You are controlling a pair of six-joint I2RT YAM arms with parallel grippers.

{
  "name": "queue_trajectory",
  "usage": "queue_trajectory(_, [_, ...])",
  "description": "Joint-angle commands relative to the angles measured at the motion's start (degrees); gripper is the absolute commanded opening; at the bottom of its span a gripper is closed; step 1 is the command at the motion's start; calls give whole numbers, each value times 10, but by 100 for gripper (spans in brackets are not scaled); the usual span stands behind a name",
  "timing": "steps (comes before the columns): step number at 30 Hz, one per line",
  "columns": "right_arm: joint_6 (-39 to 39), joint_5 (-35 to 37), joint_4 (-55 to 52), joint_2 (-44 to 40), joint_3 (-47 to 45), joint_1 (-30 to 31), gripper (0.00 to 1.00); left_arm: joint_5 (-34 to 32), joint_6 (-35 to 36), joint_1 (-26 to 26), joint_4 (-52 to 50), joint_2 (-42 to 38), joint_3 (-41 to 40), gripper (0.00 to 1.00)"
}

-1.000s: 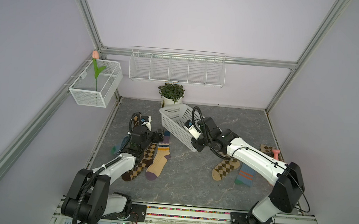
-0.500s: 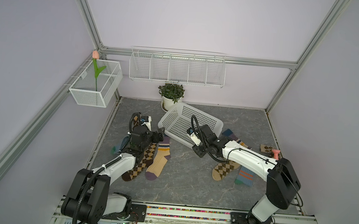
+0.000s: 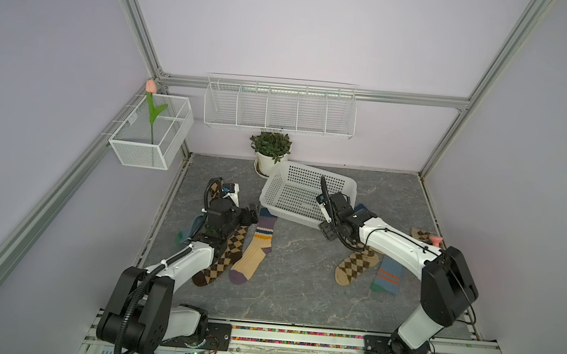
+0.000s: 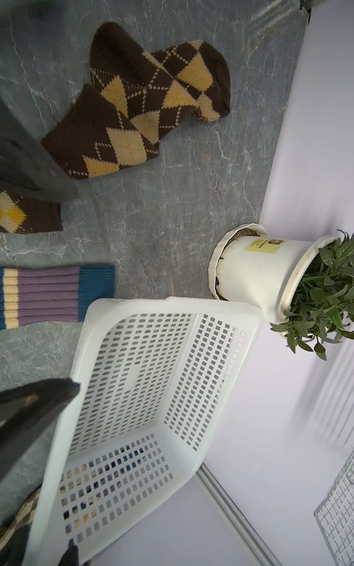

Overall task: Place the socks together as a pair
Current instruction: Place the bin at the center of the board.

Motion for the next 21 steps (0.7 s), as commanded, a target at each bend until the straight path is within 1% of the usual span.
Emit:
queue_trajectory(1, [20, 9, 25, -39, -21, -16, 75, -4, -6, -1, 1, -2, 14, 92])
queue_trajectory(4, [21, -5, 38, -57, -22, -36, 79, -4, -5, -1, 1, -2, 15, 92])
queue_trajectory(7, [23, -25, 39, -54, -9, -64, 80, -6, -7, -1, -12, -5, 19, 92])
queue_trajectory(9, [24, -40, 33, -42, 7, -83, 80, -22, -14, -1, -65, -9, 37, 92])
queue_trajectory(11, [23, -39, 24, -27, 25, -95, 80, -34, -17, -1, -144, -9, 69, 92])
queue_trajectory(15, [16, -42, 25, -11, 44, -109, 80, -25, -21, -1, -264, -3, 105, 92])
queue_trajectory(18, [18, -68, 38, -12, 35, -112, 80, -12, -24, -1, -308, -8, 106, 92])
queue_trajectory(21, [26, -101, 54, -15, 15, -112, 80, -7, -26, -1, -325, -11, 104, 92])
